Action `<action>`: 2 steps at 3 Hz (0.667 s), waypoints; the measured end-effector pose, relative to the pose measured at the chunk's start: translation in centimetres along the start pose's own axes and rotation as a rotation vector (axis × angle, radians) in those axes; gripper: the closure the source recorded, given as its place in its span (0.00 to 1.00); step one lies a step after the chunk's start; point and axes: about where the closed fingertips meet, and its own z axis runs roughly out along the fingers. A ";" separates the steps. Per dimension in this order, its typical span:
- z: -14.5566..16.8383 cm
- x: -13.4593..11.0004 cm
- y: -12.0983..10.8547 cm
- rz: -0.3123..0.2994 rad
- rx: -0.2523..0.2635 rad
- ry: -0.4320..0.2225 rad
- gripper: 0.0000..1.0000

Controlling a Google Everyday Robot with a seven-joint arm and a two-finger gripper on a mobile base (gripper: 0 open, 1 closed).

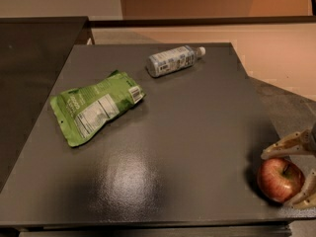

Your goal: Pick apple

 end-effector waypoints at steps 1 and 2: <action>-1.3 -0.8 -1.2 0.046 0.023 -0.009 0.95; -3.5 -2.6 -3.6 0.096 0.062 -0.027 1.00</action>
Offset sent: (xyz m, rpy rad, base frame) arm 0.0598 0.0225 0.0854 0.0641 -0.0218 -0.1928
